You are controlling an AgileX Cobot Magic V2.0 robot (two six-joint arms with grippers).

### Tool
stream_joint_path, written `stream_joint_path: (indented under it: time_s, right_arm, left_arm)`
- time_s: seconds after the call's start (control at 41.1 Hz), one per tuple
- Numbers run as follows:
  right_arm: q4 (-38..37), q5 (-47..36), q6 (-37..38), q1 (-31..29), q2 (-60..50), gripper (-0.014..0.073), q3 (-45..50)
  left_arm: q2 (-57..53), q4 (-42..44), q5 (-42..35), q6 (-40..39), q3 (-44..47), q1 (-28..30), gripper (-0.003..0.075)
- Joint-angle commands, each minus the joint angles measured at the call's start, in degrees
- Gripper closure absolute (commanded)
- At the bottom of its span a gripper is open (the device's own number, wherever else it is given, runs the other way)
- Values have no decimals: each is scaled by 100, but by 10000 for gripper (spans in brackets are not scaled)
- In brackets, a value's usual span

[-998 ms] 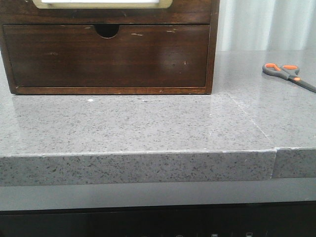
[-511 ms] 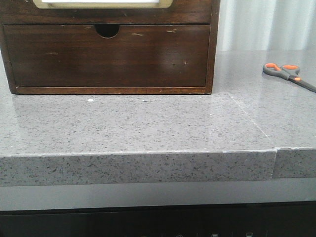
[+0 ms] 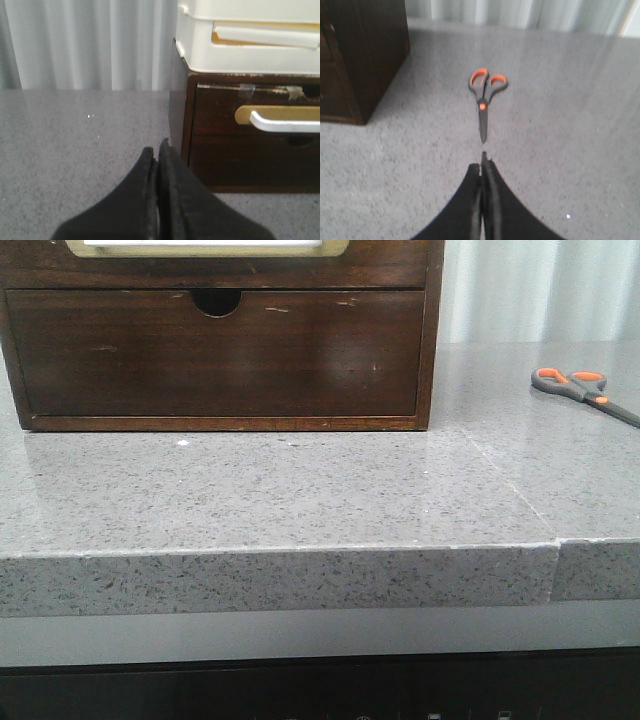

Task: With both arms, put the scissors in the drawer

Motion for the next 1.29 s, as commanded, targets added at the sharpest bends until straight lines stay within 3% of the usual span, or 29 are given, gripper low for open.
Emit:
stream_joint_path:
  time_s: [0.0, 0.487, 0.56, 0.608, 0.681, 0.803, 0.876, 0.949, 1.095, 1.265]
  right_arm:
    - [-124, -289, -31, 0, 317, 661, -193]
    - [-247, -144, -41, 0, 752, 656, -193]
    - [-247, -91, -98, 0, 752, 613, -193]
    - [-247, -23, -100, 0, 752, 536, -193]
    - [-247, 51, -136, 0, 752, 388, -193]
    - [-262, 60, -142, 0, 752, 83, -193]
    - [-266, 53, -142, 0, 752, -8, -193]
    - [-266, 16, -142, 0, 752, -27, -193]
    - [-266, 12, -142, 0, 752, -27, -193]
    - [-266, 13, -142, 0, 752, -27, -193]
  left_arm:
    - [236, -54, -122, -16, -202, -44, 741]
    - [599, -54, -13, -16, -202, -44, 741]
    - [599, -70, -2, -16, -202, -44, 740]
    - [599, -70, -4, -16, -202, -44, 731]
    - [599, -70, 35, -16, -202, -44, 652]
    - [599, -70, 86, -16, -202, -44, 365]
    - [599, -70, 86, -16, -202, -44, 164]
    - [599, -70, 123, -16, -202, -44, 65]
    - [599, -198, 122, -16, -202, -44, 48]
    - [712, -1314, 23, -16, -202, -44, 48]
